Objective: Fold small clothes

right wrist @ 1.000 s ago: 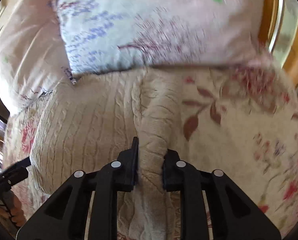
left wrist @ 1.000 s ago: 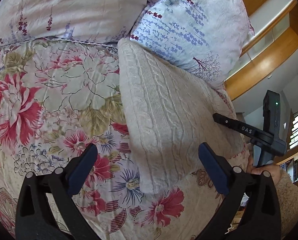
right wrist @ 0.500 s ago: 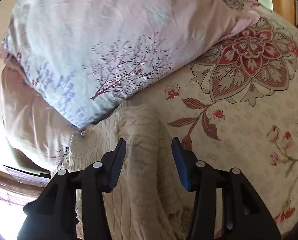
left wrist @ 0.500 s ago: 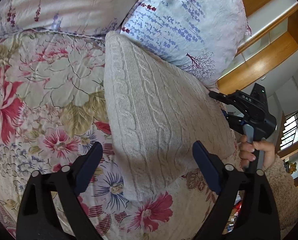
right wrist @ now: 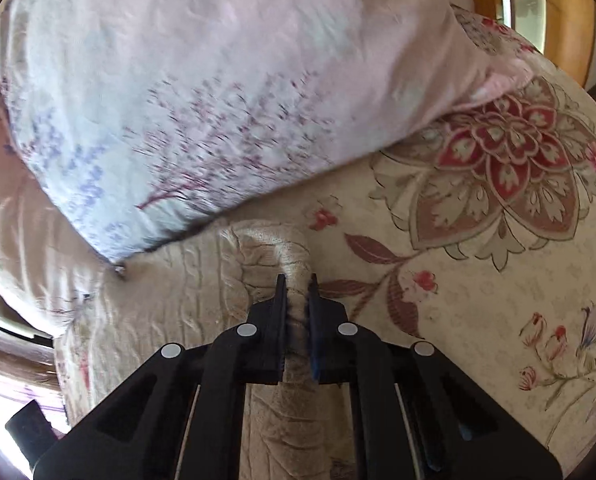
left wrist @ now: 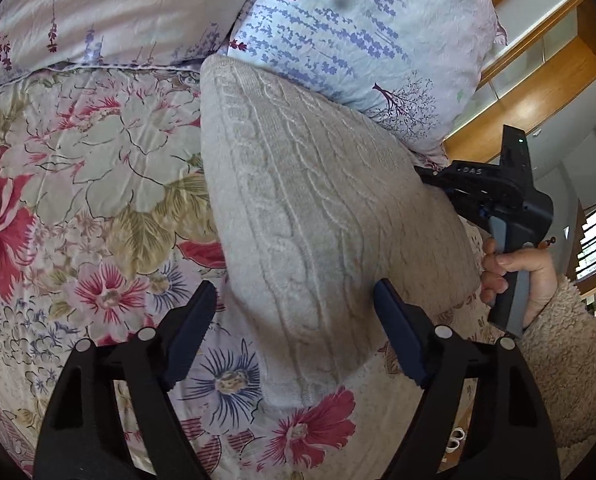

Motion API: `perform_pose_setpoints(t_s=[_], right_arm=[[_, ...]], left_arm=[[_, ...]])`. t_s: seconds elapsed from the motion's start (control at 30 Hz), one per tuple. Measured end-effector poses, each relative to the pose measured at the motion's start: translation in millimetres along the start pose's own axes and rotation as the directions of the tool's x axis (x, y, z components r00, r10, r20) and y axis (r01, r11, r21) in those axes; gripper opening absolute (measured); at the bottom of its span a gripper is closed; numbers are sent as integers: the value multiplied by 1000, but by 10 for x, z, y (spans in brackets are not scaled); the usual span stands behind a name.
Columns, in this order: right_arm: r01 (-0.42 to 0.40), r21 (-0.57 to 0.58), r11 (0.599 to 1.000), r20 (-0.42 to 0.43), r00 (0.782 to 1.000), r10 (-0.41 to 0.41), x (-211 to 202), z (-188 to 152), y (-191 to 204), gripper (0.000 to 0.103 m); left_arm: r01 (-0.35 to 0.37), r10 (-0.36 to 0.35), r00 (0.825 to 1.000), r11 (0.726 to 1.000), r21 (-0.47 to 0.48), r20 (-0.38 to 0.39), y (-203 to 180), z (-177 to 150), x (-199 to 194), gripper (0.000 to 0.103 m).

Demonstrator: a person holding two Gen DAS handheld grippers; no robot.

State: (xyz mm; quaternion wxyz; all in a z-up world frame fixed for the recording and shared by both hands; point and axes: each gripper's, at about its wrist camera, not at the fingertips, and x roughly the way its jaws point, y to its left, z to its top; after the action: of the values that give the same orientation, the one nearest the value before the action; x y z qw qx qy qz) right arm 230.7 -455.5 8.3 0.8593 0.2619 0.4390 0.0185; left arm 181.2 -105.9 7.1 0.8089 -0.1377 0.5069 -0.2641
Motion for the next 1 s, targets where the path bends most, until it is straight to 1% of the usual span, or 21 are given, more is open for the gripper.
perform_pose_setpoints(t_s=[0.07,0.1,0.13,0.17,0.2,0.23,0.27,0.37,0.47,0.53,0.57,0.63,0.67,0.73,0.8,0.83,0.87,0.9,0.93,1.0], right_arm=[[28,-23,999,-17,999,-28,66,0,72,11],[17,-40,999,-26,999,-18,55,13,113,12],[-5,-32,999,-27,1000,4,17,17,139,16],[-42,-14,999,-20,999,42,-72,9,134,28],[-64,-4,998,-15,998,64,-140,-10,118,44],[-90,3,996,-2,996,90,-236,-51,86,49],[-115,3,993,21,993,115,-357,-135,47,53],[-159,10,987,15,987,159,-525,-400,-91,52],[-178,24,984,-8,984,178,-574,-660,-220,52],[-198,35,980,-15,980,199,-617,-739,-289,52],[-208,40,977,-16,978,208,-616,-804,-296,52],[-217,36,976,-15,976,217,-656,-854,-315,43],[-223,30,974,-15,975,224,-666,-865,-333,33],[-223,6,975,-2,975,223,-715,-925,-328,13],[-223,-18,975,28,974,224,-841,-938,-351,12],[-217,-33,976,48,975,218,-897,-938,-329,12],[-215,-40,976,57,975,217,-927,-944,-324,11],[-203,-54,978,73,976,207,-975,-951,-304,11],[-191,-63,980,79,977,196,-995,-960,-291,11],[-155,-75,985,71,985,160,-983,-996,-294,11]], left_arm=[[7,-7,1000,1000,-8,-3,22,-5,12,78],[14,-14,1000,1000,-16,0,35,-5,11,78],[24,-24,1000,999,-22,8,45,-9,-4,78],[32,-31,999,999,-26,21,49,-27,-34,78],[39,-38,999,999,-28,39,57,-32,-63,78],[40,-38,997,999,-26,62,63,-37,-100,80],[37,-35,997,999,-24,73,67,-39,-121,80],[32,-29,997,999,-35,65,113,-23,-149,81],[35,-33,999,998,-53,42,171,-25,-175,80],[40,-39,999,998,-53,26,176,-41,-180,78],[44,-43,999,998,-52,20,168,-57,-178,74],[50,-50,999,997,-52,2,135,-55,-134,69],[56,-56,998,997,-52,-8,131,-59,-124,62],[57,-58,998,997,-58,-25,130,-86,-100,55],[57,-59,998,996,-68,-29,137,-100,-103,41],[61,-63,998,996,-72,-25,142,-107,-118,37],[60,-62,998,995,-76,-19,149,-114,-142,29],[63,-64,998,995,-77,-13,157,-126,-169,26],[66,-67,998,995,-76,-8,160,-136,-192,24],[67,-67,998,995,-76,-3,161,-167,-214,22]])
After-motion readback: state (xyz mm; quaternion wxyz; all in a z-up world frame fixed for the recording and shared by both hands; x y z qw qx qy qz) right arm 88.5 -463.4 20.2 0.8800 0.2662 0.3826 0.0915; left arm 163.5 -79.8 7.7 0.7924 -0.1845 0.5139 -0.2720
